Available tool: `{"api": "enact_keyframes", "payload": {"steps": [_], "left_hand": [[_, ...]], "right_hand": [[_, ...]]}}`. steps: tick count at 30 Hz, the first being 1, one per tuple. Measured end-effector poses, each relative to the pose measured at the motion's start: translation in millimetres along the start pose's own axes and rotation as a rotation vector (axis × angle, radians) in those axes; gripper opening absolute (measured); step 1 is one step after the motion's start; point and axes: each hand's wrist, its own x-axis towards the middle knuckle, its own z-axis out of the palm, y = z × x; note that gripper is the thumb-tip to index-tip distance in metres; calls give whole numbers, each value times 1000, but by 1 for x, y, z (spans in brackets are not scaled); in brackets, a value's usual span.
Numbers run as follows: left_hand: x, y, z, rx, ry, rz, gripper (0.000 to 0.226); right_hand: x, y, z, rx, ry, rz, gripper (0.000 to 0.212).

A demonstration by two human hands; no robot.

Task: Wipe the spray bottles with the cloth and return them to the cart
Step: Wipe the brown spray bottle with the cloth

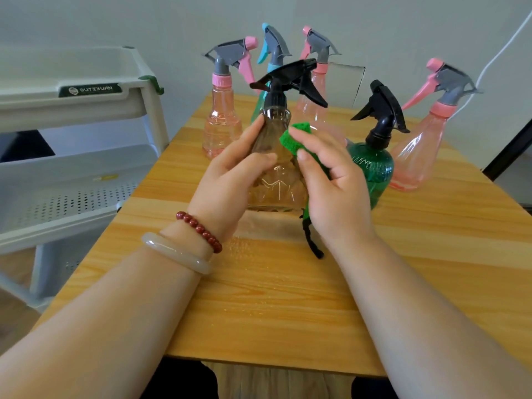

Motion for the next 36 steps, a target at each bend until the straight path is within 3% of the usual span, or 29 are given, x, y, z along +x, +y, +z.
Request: {"api": "enact_keyframes", "payload": {"steps": [5, 10, 16, 20, 22, 28, 33, 36], "left_hand": [[0, 3, -3, -11, 93, 57, 61], [-1, 2, 1, 94, 83, 70, 59], [3, 5, -7, 10, 131, 34, 49], [1, 8, -2, 87, 158, 55, 50], [2, 4, -1, 78, 160, 61, 51], [-1, 3, -6, 163, 108, 98, 48], [3, 4, -4, 60, 209, 50, 49], [1, 2, -4, 93, 186, 50, 45]], "right_hand": [[-7, -3, 1, 18, -16, -238, 31], [-2, 3, 4, -72, 36, -165, 29], [-14, 0, 10, -103, -144, -466, 24], [-8, 4, 13, -148, 0, -305, 27], [-9, 4, 13, -200, 25, -309, 27], [-15, 2, 16, -268, -124, -653, 21], [-10, 5, 12, -171, 35, -362, 24], [-15, 4, 12, -189, -48, -466, 23]]}}
